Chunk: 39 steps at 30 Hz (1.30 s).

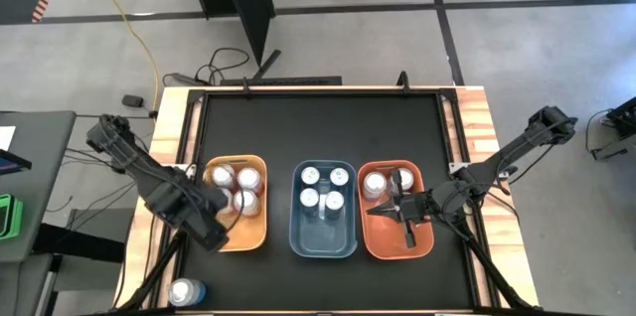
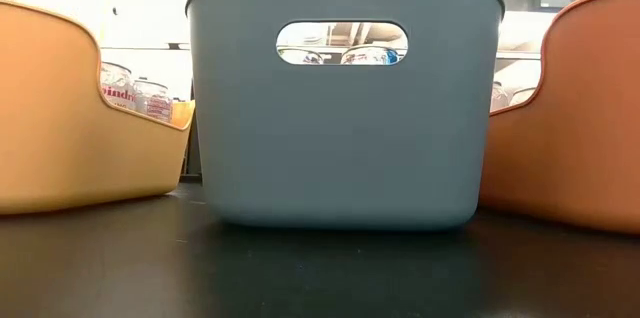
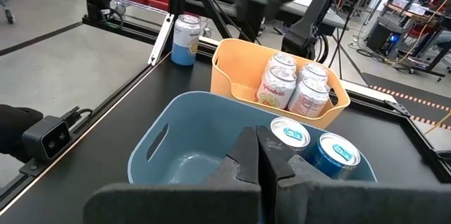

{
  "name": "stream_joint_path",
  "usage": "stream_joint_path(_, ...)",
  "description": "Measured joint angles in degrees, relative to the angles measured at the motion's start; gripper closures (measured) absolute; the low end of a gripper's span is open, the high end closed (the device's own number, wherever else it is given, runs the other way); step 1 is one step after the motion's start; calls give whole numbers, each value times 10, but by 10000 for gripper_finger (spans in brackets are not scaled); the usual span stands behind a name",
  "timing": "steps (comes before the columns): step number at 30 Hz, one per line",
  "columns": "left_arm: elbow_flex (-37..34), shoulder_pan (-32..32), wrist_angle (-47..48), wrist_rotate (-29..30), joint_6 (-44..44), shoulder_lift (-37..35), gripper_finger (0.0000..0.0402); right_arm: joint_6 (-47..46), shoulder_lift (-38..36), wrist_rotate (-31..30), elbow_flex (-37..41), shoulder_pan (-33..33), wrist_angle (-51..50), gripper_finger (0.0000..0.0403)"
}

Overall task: Sort soda cans
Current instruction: Put the blue-white soda can into the orange bin

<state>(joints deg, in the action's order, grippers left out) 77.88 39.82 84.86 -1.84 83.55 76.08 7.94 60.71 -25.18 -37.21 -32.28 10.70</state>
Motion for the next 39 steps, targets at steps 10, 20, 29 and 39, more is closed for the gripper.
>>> stream_joint_path(10, -8, 109, -134, -243, 167, 62, 49, 0, 0, 0, 0, 0, -2, 398)
stream_joint_path(20, -9, 158, -230, -249, 157, 125, 49, 0, 0, 0, 0, 0, -2, 398)
stream_joint_path(29, -9, 169, -225, -246, 140, 133, 49, 0, 0, 0, 0, 0, 1, 398)
stream_joint_path(39, -9, 171, -221, -219, 131, 133, 49, -4, 0, 0, 0, 0, 1, 398)
